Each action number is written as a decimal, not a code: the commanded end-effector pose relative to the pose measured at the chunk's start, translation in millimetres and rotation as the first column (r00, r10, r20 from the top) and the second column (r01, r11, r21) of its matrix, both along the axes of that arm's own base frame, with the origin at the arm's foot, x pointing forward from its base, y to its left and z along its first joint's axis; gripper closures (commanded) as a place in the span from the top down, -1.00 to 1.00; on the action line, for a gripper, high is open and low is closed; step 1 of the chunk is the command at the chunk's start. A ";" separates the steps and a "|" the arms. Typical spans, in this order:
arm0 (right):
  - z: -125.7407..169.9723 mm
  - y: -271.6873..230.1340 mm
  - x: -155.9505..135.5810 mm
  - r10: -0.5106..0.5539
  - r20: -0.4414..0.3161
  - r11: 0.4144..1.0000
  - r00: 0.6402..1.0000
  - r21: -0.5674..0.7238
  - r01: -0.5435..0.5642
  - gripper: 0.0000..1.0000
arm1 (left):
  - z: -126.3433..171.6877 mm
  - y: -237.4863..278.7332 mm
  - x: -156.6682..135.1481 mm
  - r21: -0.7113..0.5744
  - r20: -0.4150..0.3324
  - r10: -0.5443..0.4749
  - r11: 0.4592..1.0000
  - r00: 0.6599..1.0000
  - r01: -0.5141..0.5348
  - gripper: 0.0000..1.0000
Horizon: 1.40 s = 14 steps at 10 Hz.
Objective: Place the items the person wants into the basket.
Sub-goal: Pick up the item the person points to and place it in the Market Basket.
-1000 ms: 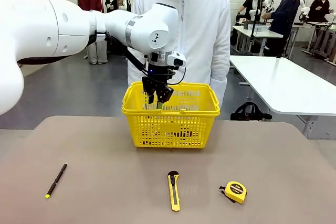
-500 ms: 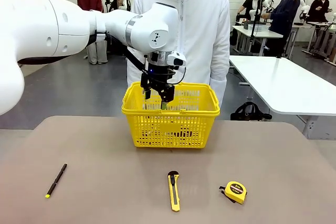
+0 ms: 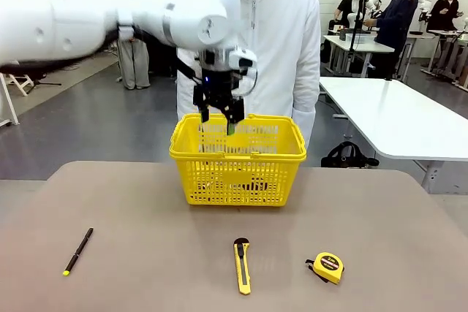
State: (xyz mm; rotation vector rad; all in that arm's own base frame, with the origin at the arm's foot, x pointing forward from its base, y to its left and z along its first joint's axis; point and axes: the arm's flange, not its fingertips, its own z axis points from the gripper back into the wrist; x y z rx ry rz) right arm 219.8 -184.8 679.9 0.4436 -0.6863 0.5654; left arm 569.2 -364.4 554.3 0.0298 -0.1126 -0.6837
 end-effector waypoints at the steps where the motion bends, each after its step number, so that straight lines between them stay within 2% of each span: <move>1: -1.4 1.4 0.9 0.022 0.012 1.000 1.000 0.013 -0.022 1.00 | 35.7 68.7 -99.3 -0.080 0.096 0.045 0.996 0.994 -0.037 1.00; 2: -1.4 1.4 0.9 0.022 0.012 1.000 1.000 0.013 -0.022 1.00 | 46.0 98.8 -134.3 -0.108 0.138 0.055 0.993 0.989 -0.041 1.00; 4: -1.4 1.4 0.9 0.022 0.012 1.000 1.000 0.013 -0.022 1.00 | 42.6 154.0 -191.1 -0.163 0.164 0.087 0.985 0.983 -0.059 1.00; 6: -1.4 1.4 0.9 0.022 0.012 1.000 1.000 0.013 -0.022 1.00 | 23.0 179.5 -223.9 -0.183 0.166 0.056 0.983 0.985 -0.025 1.00; 9: -1.4 1.4 0.9 0.022 0.012 1.000 1.000 0.013 -0.022 1.00 | 1.2 197.1 -234.4 -0.184 0.131 0.064 0.982 0.989 -0.040 1.00; 14: -1.4 1.4 0.9 0.022 0.012 1.000 1.000 0.013 -0.022 1.00 | 2.5 198.2 -238.6 -0.149 0.134 0.073 0.987 0.988 -0.053 1.00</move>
